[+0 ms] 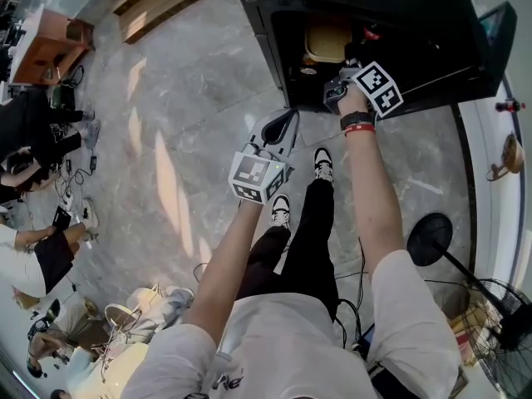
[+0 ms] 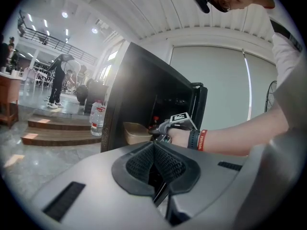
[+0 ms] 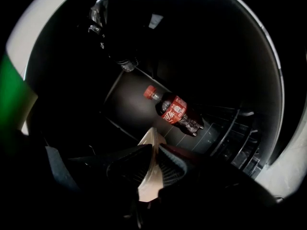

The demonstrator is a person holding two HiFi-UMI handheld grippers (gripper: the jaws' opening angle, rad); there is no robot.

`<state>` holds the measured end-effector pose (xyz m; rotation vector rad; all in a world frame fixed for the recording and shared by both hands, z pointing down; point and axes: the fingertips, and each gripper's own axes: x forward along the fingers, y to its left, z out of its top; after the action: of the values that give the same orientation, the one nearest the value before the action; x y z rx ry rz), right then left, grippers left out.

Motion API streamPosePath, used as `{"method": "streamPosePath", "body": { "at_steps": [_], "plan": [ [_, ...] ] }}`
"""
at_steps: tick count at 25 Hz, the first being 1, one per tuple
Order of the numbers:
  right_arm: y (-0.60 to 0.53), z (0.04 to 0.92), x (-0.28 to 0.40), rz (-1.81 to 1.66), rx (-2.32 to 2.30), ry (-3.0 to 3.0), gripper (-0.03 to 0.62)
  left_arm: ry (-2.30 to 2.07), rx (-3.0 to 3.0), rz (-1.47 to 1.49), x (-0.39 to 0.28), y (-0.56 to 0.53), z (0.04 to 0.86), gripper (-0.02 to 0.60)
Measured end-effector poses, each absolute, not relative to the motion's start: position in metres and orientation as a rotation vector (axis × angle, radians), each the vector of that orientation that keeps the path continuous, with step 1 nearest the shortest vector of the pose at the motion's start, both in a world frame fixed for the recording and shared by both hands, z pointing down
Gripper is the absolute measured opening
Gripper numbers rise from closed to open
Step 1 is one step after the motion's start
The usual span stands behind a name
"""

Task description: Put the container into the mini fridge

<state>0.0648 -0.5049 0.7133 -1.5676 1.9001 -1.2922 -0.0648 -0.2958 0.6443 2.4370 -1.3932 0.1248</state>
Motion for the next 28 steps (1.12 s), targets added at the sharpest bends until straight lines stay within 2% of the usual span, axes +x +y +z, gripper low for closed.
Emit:
{"method": "streamPosePath", "body": {
  "at_steps": [21, 28],
  "plan": [
    [-0.552, 0.743, 0.064, -1.291, -1.591, 1.86, 0.057, -1.404, 2.385, 0.147, -0.08, -0.298, 0.679, 0.02],
    [-0.551, 0.757, 0.064, -1.202, -1.737, 1.927, 0.057, -1.429, 2.355, 0.14, -0.088, -0.296, 0.678, 0.02]
  ]
}}
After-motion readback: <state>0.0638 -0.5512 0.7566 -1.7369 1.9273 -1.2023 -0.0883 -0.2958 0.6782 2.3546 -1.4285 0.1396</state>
